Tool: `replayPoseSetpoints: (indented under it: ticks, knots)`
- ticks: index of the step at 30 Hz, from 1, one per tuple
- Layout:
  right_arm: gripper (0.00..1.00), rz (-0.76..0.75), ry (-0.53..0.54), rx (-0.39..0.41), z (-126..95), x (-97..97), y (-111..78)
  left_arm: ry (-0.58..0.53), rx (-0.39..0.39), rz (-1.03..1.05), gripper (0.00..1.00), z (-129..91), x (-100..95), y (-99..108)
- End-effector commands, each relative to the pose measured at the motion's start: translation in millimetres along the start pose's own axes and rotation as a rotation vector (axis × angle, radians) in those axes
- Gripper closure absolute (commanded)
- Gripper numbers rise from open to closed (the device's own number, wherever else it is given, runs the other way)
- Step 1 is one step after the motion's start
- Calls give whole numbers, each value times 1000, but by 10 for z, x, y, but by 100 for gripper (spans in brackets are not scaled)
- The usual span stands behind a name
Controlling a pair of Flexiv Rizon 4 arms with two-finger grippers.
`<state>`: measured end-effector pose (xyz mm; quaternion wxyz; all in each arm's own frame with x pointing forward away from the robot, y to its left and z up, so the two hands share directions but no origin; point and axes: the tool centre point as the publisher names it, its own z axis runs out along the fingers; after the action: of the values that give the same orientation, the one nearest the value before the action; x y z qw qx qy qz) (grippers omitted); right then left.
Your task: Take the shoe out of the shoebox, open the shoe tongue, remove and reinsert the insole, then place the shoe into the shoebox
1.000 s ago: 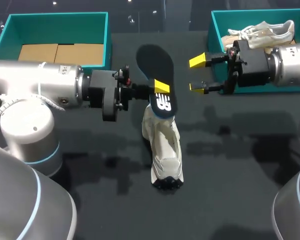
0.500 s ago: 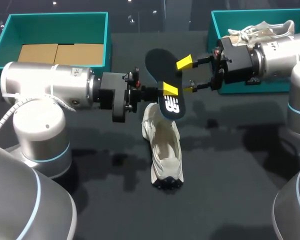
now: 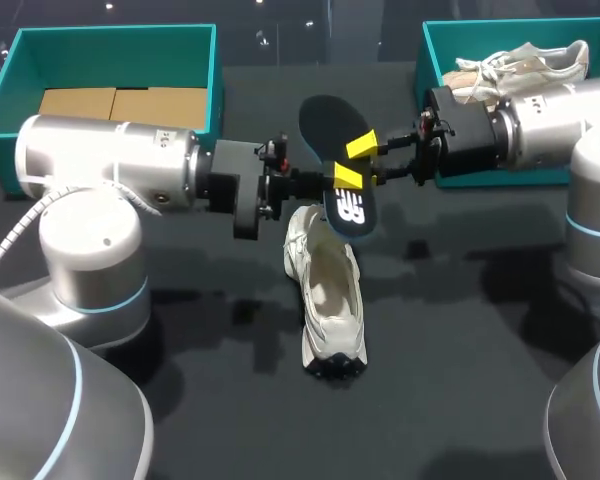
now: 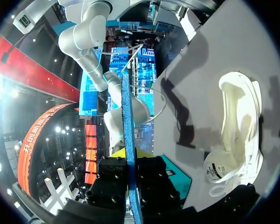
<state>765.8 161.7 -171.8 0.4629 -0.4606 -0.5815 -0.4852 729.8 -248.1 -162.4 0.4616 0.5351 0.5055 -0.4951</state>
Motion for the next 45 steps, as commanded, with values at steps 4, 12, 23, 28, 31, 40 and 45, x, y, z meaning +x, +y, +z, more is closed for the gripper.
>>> replayPoseSetpoints:
  ticks: [4,12,23,28,31,40,45]
  knots:
    - [56,-1,8,-5,25,-8,-12,4,-1,12,100,71,47,33]
    - [62,-5,18,6,64,15,13,13,-12,32,100,113,84,79]
    - [99,-16,37,11,130,19,51,11,-29,42,100,156,106,83]
    - [100,-18,40,11,137,18,51,11,-39,42,100,151,125,98]
    - [100,-19,41,11,137,17,52,11,-45,39,100,134,133,98]
    - [100,-19,40,15,107,30,52,6,-78,24,0,-119,34,90]
    - [100,-19,40,5,64,36,22,19,-106,-1,0,-403,-50,116]
